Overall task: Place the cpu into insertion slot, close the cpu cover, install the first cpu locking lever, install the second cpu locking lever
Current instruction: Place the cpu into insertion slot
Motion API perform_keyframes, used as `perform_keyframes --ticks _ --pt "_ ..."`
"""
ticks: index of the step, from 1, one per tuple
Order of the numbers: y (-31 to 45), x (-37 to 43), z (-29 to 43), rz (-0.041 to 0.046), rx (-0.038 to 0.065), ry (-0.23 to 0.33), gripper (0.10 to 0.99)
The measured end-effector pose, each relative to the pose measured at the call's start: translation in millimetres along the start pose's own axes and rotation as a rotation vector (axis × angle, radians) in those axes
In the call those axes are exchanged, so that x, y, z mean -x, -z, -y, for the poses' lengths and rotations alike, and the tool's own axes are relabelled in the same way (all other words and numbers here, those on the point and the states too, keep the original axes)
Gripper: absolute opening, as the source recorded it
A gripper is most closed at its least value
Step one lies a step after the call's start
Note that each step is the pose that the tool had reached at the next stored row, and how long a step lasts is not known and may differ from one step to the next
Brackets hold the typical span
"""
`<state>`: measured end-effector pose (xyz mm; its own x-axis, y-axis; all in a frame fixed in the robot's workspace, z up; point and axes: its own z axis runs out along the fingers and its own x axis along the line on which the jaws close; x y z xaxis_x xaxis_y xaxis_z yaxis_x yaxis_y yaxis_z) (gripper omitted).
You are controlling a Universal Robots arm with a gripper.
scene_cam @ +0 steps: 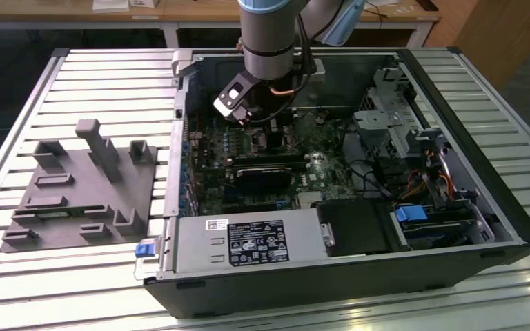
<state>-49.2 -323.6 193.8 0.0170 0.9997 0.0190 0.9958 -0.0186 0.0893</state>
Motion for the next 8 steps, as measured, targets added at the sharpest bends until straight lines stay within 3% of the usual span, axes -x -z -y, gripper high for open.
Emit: perform_keyframes --ticks 4,6,8 --pt "0.0 0.0 0.0 -0.0011 0.0 0.0 0.612" --pt "0.2 0.0 0.0 -0.0089 0.001 -0.001 0.612" --pt "0.2 -0.1 0.0 -0.0108 0.001 -0.001 0.612"
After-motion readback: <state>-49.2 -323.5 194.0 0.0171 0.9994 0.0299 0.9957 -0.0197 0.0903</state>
